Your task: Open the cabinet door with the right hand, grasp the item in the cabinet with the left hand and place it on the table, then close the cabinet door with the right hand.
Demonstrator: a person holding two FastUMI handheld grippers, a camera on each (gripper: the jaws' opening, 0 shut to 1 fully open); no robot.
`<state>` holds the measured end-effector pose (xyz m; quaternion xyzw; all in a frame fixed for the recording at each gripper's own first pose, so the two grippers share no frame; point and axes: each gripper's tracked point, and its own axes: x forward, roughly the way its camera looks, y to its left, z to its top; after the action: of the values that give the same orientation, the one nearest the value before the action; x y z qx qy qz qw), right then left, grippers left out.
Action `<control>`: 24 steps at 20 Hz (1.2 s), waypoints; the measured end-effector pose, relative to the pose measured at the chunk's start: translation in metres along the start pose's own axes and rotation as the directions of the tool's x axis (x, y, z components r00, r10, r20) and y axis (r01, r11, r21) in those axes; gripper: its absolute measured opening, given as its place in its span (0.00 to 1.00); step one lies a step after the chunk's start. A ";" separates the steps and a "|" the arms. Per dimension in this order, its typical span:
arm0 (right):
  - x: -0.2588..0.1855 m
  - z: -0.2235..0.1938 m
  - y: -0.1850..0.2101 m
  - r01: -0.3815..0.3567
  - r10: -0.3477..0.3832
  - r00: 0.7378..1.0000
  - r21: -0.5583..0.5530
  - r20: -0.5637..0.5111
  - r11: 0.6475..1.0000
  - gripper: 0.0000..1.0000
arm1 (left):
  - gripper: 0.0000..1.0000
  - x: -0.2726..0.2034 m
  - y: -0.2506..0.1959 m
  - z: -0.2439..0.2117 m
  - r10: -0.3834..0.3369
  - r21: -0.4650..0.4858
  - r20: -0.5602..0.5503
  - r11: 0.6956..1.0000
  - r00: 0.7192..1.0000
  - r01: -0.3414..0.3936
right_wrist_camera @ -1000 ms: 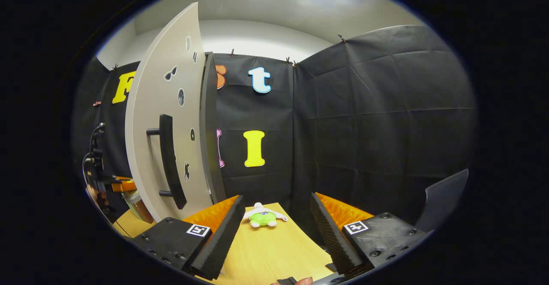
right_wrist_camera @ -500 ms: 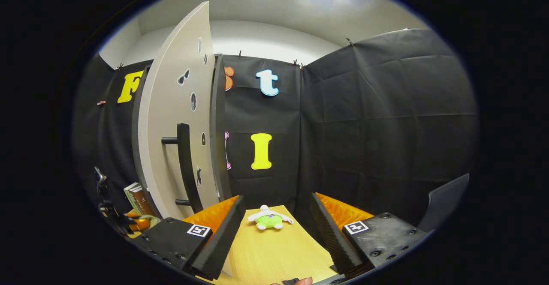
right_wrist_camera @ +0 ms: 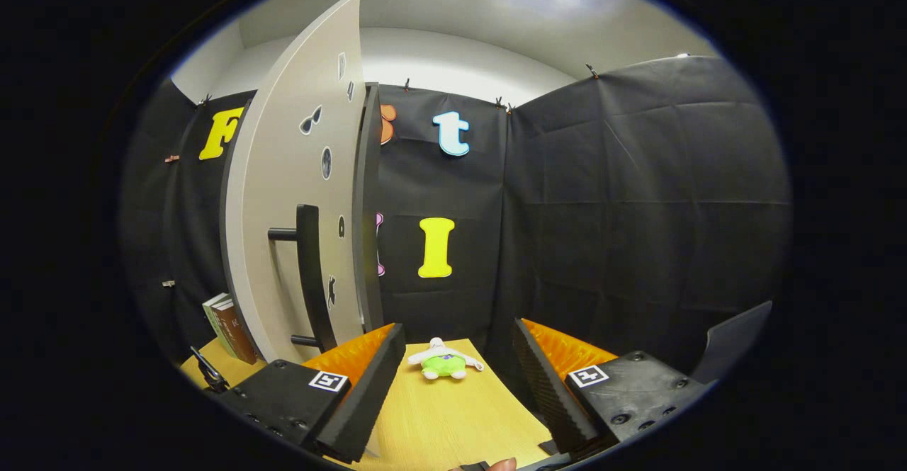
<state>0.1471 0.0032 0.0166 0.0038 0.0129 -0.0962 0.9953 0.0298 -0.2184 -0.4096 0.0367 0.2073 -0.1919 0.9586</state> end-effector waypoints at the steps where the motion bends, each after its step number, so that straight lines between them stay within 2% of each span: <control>1: 0.001 0.001 0.000 -0.002 0.002 1.000 0.004 -0.003 1.000 0.97 | 0.16 0.005 -0.001 -0.010 0.002 -0.006 -0.013 1.000 1.000 -0.003; 9: 0.009 -0.007 -0.008 0.007 -0.007 0.999 0.003 -0.033 1.000 0.97 | 0.17 0.028 -0.002 -0.055 0.042 -0.007 -0.106 0.999 0.993 -0.043; 15: 0.015 -0.007 -0.006 0.003 -0.003 1.000 0.000 -0.031 1.000 0.97 | 0.27 0.030 -0.005 -0.062 0.014 -0.018 -0.134 1.000 0.991 -0.016; 18: 0.015 -0.008 -0.005 0.004 -0.004 1.000 -0.003 -0.029 1.000 0.97 | 0.70 0.028 -0.009 -0.063 -0.009 0.000 -0.145 1.000 0.989 0.009; 19: 0.015 -0.007 -0.005 0.005 -0.005 1.000 -0.004 -0.027 1.000 0.97 | 0.80 0.027 -0.007 -0.064 -0.007 0.007 -0.148 1.000 0.989 0.009; 20: 0.014 -0.007 -0.006 0.007 -0.007 1.000 -0.003 -0.026 1.000 0.97 | 0.96 0.025 -0.007 -0.062 -0.008 0.015 -0.147 1.000 0.989 0.010; 21: 0.012 -0.006 -0.007 0.009 -0.009 1.000 -0.001 -0.025 1.000 0.97 | 0.99 0.022 -0.006 -0.060 -0.005 0.020 -0.145 1.000 0.989 0.008; 24: 0.013 -0.005 -0.007 0.014 -0.014 1.000 0.011 -0.022 1.000 0.97 | 0.98 0.010 -0.004 -0.044 -0.001 0.012 -0.120 1.000 0.993 0.003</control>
<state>0.1581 -0.0056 0.0116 0.0105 0.0231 -0.1031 0.9943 0.0198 -0.2191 -0.4541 0.0540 0.2634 -0.1916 0.9439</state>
